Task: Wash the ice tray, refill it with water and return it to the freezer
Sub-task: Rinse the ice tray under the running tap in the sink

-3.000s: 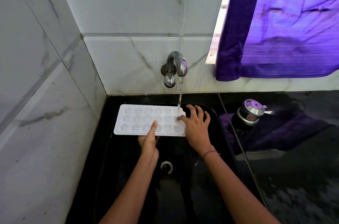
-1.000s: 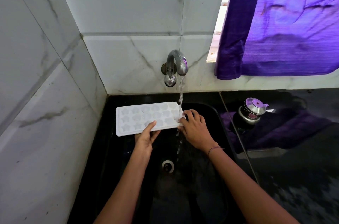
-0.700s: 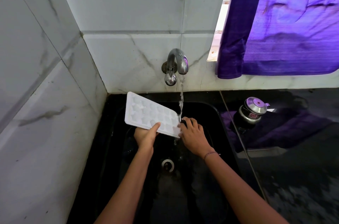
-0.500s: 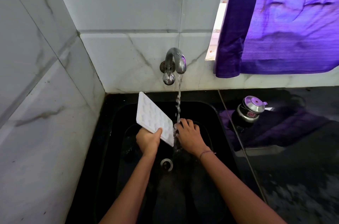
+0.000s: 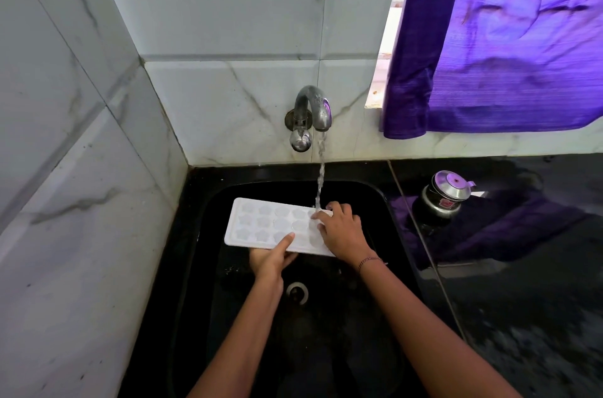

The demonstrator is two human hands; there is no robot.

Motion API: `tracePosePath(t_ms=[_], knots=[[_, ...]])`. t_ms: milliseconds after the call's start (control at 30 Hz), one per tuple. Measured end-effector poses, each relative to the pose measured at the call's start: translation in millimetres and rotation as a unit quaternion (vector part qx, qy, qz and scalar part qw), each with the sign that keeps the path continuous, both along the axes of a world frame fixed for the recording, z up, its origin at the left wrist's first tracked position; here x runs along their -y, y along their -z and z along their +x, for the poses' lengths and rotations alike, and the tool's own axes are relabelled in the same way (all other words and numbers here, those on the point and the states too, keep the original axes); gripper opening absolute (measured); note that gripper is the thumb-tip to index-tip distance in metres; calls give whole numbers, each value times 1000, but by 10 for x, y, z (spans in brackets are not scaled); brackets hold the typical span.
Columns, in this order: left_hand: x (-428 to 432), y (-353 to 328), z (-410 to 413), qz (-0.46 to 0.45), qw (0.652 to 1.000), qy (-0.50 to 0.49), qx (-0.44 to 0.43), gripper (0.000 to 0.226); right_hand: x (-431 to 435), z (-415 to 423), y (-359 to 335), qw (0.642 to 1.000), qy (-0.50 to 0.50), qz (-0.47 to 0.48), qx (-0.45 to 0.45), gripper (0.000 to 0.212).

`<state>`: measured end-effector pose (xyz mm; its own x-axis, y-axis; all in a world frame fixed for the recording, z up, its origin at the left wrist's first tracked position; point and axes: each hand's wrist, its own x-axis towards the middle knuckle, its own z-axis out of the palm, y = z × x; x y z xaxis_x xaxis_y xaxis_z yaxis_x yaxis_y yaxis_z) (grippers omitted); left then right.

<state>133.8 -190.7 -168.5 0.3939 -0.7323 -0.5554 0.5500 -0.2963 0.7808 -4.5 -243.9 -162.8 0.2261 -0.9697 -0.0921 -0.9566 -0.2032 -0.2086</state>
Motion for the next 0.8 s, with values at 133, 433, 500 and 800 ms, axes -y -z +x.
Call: tracePosePath(t_ms=[133,433,500,800], knots=[[-48,-69,-1,2,1000,-6,-27,50,2,-23,-26,1000,6,1,-2,40],[-61,-110,74,-15,1000,14,-14,41,77,-43,-124,988,22,121,90,42],[-65,-101,103,-20,1000,13,-10,41,94,-47,-148,985,4,142,101,39],[-50,-41,275,24,996,66,-48,27,150,-60,-220,988,-11,128,87,37]])
